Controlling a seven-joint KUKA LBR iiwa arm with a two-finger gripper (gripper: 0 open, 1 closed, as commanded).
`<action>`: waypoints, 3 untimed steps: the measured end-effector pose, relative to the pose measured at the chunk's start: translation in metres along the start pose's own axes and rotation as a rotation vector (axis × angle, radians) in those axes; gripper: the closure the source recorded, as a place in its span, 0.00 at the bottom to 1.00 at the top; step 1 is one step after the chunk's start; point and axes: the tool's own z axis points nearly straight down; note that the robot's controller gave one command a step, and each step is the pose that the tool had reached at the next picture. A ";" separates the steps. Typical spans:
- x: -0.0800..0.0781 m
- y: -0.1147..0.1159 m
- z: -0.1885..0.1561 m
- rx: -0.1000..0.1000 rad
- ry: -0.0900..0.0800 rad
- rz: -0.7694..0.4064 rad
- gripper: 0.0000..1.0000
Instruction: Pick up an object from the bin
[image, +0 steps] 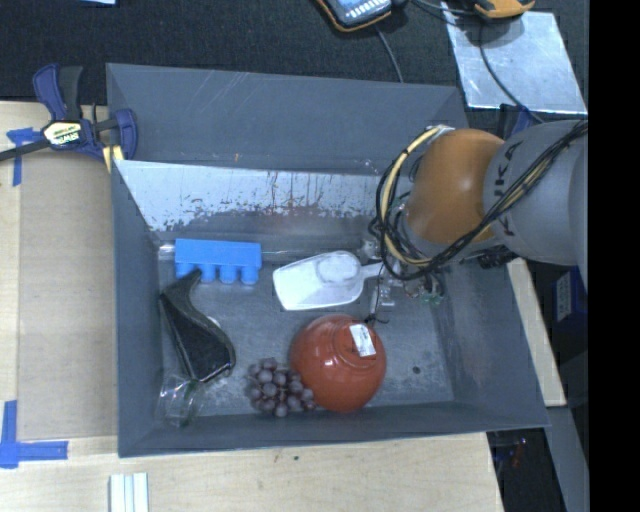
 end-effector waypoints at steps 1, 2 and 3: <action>-0.007 0.010 0.002 0.002 -0.009 -0.017 0.00; -0.002 0.011 -0.002 0.003 -0.008 -0.020 0.00; 0.048 0.070 -0.111 0.003 -0.005 -0.239 0.00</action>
Offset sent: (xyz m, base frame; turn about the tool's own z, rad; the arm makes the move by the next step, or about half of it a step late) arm -0.0041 0.0157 0.0039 -0.0263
